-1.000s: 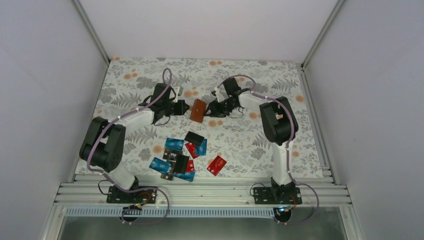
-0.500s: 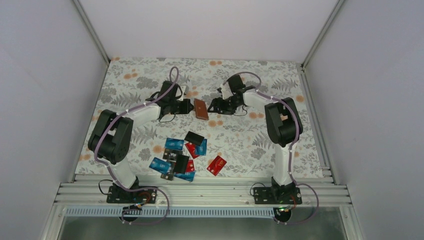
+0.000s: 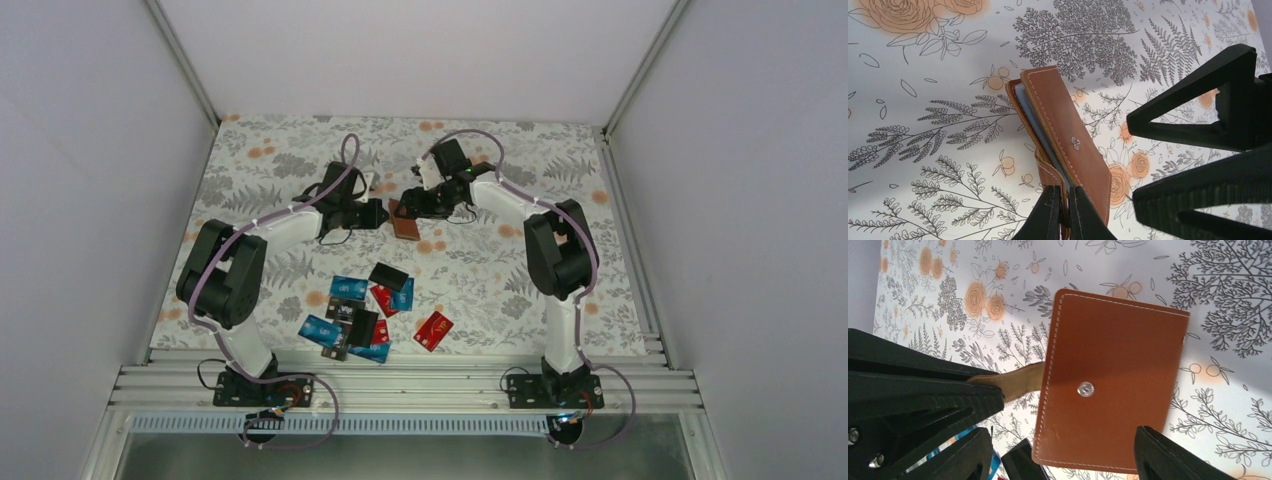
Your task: Put the credit cards into the card holder
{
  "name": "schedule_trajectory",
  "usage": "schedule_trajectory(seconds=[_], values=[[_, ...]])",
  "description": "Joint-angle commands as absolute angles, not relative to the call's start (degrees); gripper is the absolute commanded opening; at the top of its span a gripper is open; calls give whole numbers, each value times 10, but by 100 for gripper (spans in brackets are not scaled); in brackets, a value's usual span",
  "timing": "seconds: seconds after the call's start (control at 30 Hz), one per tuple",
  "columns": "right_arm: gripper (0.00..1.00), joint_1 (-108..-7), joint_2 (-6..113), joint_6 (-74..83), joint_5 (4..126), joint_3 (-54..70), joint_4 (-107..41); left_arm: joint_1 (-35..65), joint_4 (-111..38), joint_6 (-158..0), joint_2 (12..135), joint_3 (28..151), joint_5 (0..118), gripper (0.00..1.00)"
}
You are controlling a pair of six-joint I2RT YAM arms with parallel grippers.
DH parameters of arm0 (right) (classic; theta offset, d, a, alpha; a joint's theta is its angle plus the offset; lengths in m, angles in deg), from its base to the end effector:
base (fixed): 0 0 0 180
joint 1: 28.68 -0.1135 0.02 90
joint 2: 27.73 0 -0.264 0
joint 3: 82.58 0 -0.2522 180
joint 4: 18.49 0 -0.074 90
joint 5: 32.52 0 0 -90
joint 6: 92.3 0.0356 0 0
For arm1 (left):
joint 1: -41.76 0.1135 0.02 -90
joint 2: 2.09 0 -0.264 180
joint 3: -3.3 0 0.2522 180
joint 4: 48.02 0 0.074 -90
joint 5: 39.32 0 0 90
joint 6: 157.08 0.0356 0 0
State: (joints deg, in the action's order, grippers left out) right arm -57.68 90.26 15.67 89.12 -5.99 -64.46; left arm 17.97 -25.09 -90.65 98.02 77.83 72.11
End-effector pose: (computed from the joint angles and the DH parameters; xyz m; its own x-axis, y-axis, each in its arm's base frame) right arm 0.3751 0.2293 0.1923 -0.9214 -0.2104 -0.3267 -0.3722 0.7196 0.5862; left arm 0.3286 -0.1591 0.1843 -0.8670 -0.0246 -0.4978 0.2731 0.8120 -0.5158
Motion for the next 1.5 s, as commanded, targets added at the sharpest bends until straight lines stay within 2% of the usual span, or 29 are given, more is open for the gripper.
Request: schedule_trajectory(seconds=[0.0, 0.33, 0.57, 0.83, 0.9, 1.17, 1.47], values=[[72, -593, 900, 163, 859, -92, -674, 176, -244, -900, 957, 799, 719, 2], [70, -607, 923, 160, 809, -123, -698, 169, -236, -897, 948, 803, 712, 2], [63, -608, 940, 156, 797, -124, -706, 164, -235, -895, 946, 804, 710, 2], [59, -609, 935, 155, 782, -113, -704, 160, -230, -891, 948, 810, 704, 2], [55, -608, 932, 154, 766, -111, -706, 160, -227, -890, 946, 811, 701, 2], [28, -606, 917, 152, 703, -91, -714, 160, -218, -884, 943, 809, 689, 2], [27, -588, 895, 149, 708, -72, -706, 160, -213, -880, 942, 808, 683, 2]])
